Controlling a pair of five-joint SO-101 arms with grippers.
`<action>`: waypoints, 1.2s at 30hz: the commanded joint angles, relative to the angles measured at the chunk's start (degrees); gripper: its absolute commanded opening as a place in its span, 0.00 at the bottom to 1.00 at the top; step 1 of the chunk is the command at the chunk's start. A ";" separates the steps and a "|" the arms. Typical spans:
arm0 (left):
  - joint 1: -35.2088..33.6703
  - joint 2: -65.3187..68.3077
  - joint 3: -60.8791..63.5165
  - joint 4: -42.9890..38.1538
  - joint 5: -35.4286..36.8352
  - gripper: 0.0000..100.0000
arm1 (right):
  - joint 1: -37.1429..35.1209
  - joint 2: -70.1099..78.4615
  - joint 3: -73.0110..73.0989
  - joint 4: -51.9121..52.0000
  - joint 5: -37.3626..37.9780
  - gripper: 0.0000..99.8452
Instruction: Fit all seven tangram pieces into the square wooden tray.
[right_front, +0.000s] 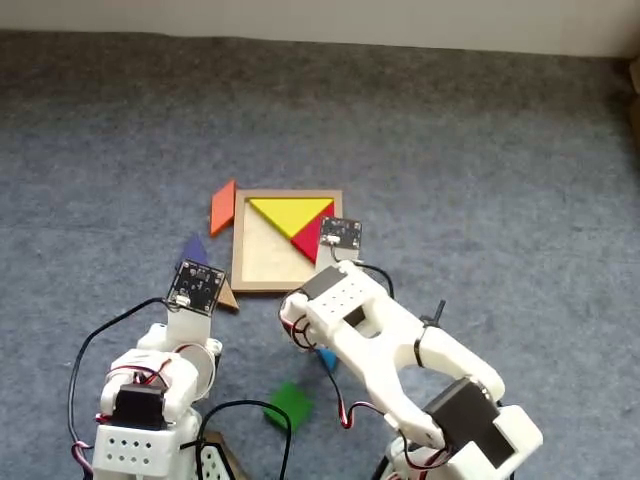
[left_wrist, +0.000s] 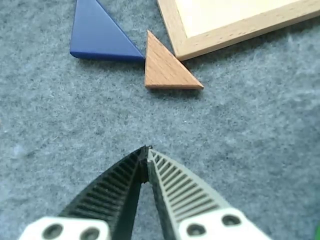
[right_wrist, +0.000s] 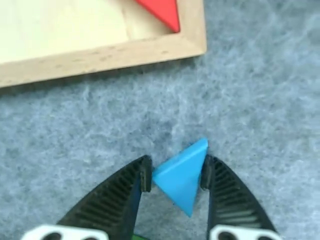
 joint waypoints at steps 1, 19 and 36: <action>-0.66 -0.22 1.19 0.26 -0.44 0.01 | -0.57 -0.04 0.48 1.27 -0.18 0.13; -0.66 -0.22 1.19 0.26 -0.44 0.01 | -0.66 -0.57 -4.70 5.41 0.00 0.01; -0.66 -0.22 1.19 0.26 -0.44 0.01 | -5.23 -0.66 -11.12 12.44 6.07 0.01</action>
